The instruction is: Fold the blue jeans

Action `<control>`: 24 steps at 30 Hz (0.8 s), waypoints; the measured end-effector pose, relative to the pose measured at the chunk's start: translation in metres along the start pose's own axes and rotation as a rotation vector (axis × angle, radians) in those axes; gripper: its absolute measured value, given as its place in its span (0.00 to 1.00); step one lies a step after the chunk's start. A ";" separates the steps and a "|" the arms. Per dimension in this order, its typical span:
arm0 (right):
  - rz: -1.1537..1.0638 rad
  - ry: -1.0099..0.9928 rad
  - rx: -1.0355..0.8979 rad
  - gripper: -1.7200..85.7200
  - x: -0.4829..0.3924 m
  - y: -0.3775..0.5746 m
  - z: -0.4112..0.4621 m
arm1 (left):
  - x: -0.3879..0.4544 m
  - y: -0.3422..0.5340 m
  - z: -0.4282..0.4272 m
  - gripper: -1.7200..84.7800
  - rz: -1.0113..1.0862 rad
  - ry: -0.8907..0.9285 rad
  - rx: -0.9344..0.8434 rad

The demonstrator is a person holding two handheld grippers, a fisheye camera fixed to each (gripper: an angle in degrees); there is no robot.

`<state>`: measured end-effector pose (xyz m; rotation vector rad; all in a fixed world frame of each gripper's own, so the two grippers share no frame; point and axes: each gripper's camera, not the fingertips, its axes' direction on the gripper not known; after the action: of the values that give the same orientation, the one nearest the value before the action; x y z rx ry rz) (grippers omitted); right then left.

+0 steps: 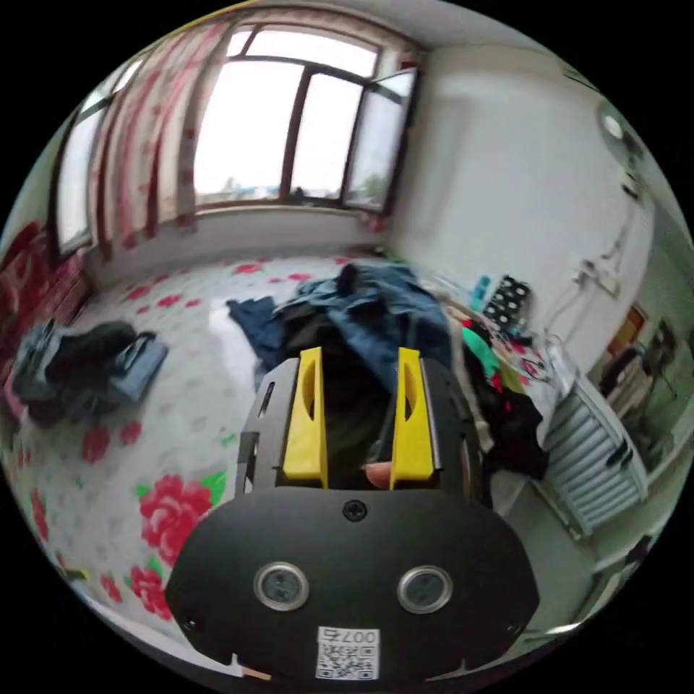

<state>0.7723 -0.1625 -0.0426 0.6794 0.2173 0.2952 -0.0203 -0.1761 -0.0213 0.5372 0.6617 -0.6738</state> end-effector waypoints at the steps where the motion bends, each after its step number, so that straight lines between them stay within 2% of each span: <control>1: 0.027 0.002 -0.022 0.12 0.009 -0.001 0.005 | 0.012 -0.001 -0.002 0.11 0.029 0.012 0.016; 5: 0.045 -0.027 -0.360 0.09 0.036 0.017 0.077 | 0.049 0.001 -0.014 0.11 0.125 0.026 0.061; 8: 0.062 -0.003 -0.300 0.06 0.037 0.014 0.054 | 0.064 0.016 -0.022 0.10 0.167 -0.008 0.079; 11: 0.023 -0.283 -0.056 0.04 0.032 0.008 -0.013 | 0.061 0.039 -0.025 0.10 0.151 -0.045 0.089; 15: -0.079 -0.759 0.049 0.03 0.004 0.011 -0.080 | 0.043 0.063 -0.027 0.09 0.078 -0.008 0.096; 19: -0.301 -1.035 -0.029 0.03 -0.078 0.047 -0.115 | 0.032 0.079 -0.039 0.10 0.021 0.040 0.147; 24: -0.749 -1.518 -0.332 0.03 -0.250 0.159 -0.171 | 0.017 0.091 -0.072 0.11 -0.032 0.111 0.281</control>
<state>0.4570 -0.0293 -0.0447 0.3070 -1.0026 -0.9064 0.0274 -0.0764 -0.0596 0.8299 0.6848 -0.7771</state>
